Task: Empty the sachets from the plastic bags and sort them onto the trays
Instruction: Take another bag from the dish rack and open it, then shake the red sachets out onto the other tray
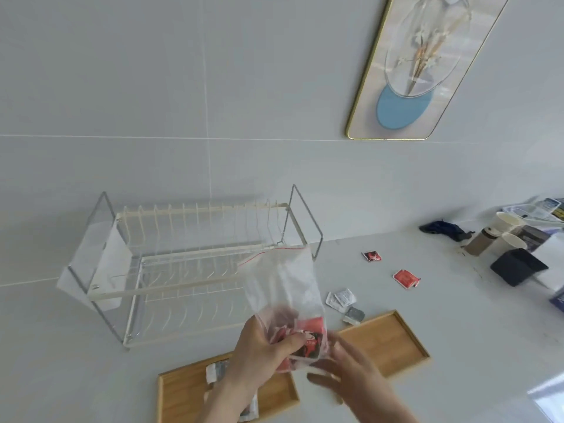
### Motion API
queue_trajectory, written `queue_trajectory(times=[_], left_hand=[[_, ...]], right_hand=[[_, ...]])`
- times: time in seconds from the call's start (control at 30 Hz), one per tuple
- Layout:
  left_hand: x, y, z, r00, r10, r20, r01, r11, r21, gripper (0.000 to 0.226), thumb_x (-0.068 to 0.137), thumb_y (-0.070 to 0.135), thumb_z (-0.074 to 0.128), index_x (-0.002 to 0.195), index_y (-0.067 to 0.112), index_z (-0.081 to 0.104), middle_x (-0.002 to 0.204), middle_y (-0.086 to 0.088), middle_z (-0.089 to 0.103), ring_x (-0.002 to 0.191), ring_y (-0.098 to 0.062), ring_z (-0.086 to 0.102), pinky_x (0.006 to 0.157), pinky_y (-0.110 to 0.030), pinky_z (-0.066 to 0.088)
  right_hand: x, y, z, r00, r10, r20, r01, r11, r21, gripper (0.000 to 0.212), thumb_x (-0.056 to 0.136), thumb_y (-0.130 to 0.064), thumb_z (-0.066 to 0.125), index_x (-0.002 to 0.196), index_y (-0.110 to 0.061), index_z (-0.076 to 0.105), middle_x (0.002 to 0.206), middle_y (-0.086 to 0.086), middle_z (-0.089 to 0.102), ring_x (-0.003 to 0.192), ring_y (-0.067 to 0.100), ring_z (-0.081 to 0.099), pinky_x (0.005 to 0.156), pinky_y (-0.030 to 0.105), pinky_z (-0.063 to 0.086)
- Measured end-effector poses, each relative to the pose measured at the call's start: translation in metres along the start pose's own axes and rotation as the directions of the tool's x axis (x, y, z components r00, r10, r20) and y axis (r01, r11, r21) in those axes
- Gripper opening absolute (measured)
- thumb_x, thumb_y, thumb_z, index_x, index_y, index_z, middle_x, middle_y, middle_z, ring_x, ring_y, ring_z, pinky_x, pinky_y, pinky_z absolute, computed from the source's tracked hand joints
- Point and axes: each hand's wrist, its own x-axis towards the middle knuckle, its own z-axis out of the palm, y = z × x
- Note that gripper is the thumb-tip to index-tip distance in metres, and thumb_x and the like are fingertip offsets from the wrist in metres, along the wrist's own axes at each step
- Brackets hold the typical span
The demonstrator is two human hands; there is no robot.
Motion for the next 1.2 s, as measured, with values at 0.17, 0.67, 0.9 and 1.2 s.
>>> queue_trajectory(times=[0.17,0.67,0.9,1.2], left_hand=[[0.033,0.001,0.082,0.996,-0.077,-0.040,0.071,0.988,-0.136,0.040,0.075,0.015,0.088,0.109,0.016,0.066,0.107,-0.013,0.076,0.096,-0.027,0.076,0.079,-0.049,0.063],[0.103,-0.037,0.177,0.949,0.065,-0.309,0.082,0.895,0.438,0.069,0.076,0.034,0.084,0.135,0.037,0.048,0.130,0.016,0.055,0.121,-0.004,0.053,0.098,-0.023,0.037],[0.129,-0.049,0.232,0.998,-0.063,0.005,0.040,0.690,0.723,0.059,0.082,0.045,0.073,0.137,0.042,0.050,0.126,0.030,0.054,0.124,0.000,0.049,0.100,-0.020,0.038],[0.135,-0.076,0.247,0.987,-0.101,-0.125,0.159,0.705,0.691,0.014,0.095,0.031,0.063,0.108,0.036,0.064,0.105,0.021,0.074,0.103,0.001,0.068,0.093,-0.029,0.053]], right_hand=[[0.017,0.004,-0.043,1.000,-0.008,-0.015,0.010,0.986,0.167,0.045,0.092,-0.016,0.073,0.133,-0.002,0.060,0.125,0.026,0.070,0.118,0.042,0.067,0.100,0.057,0.054],[0.055,-0.055,-0.266,0.997,0.011,-0.073,-0.051,0.823,-0.566,0.030,0.086,-0.008,0.065,0.105,-0.031,0.070,0.099,-0.005,0.079,0.096,0.015,0.074,0.087,0.034,0.057],[0.077,-0.077,-0.282,0.986,-0.088,0.141,0.164,0.387,-0.907,0.016,0.082,-0.021,0.061,0.079,-0.031,0.048,0.076,-0.014,0.062,0.071,0.015,0.058,0.062,0.032,0.045],[0.079,-0.057,-0.292,0.943,-0.321,0.087,0.242,0.482,-0.842,0.018,0.092,-0.014,0.066,0.091,-0.028,0.075,0.079,-0.021,0.074,0.078,0.005,0.069,0.074,0.029,0.056]])
